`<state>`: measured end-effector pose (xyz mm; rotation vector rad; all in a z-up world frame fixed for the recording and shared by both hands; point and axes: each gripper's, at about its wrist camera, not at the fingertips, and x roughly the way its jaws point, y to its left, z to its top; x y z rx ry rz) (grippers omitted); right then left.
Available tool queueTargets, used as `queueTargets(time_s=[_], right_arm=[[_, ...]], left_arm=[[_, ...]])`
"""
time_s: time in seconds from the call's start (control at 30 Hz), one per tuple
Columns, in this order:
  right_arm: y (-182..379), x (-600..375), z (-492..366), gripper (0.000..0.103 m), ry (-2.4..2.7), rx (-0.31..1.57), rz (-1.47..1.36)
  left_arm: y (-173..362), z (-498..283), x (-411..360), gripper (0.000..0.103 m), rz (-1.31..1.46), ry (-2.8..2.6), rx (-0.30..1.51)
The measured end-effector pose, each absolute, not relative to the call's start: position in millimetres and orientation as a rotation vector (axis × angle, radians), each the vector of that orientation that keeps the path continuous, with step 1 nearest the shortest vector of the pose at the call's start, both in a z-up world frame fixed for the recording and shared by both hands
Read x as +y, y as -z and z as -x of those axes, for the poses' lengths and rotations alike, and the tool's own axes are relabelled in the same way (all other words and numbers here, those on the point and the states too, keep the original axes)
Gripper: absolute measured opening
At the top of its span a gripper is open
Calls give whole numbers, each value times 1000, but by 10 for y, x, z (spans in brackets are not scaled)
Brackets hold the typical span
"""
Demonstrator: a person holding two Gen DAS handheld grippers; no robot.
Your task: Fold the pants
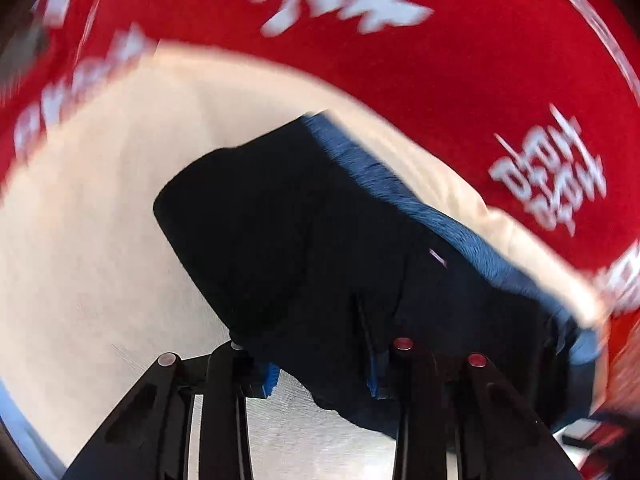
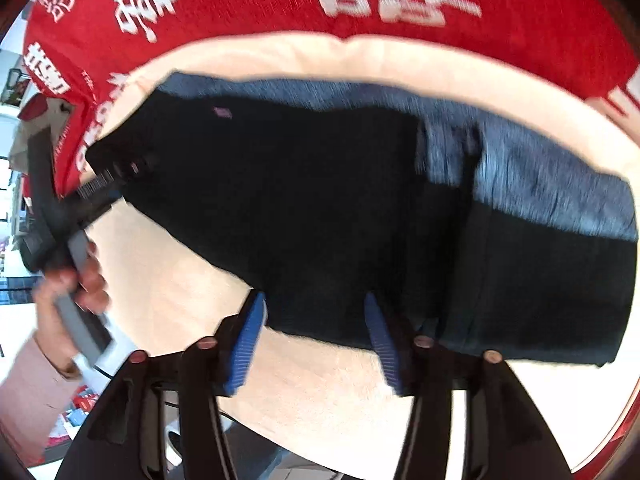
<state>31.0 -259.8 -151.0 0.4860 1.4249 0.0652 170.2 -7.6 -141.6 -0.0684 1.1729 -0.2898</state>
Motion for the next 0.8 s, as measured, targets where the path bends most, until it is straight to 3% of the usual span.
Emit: queueTargets(time_s=[0.2, 0.43, 0.8], right_arm=[[1244, -2497, -1018, 79, -182, 1424, -478], [1131, -1736, -2170, 83, -417, 1533, -419], [1702, -678, -2771, 85, -479, 1813, -84]], left_arm=[[1163, -1444, -428, 34, -201, 329, 1016], [1051, -1384, -555, 34, -322, 348, 969], [1058, -1374, -648, 34, -390, 346, 934]])
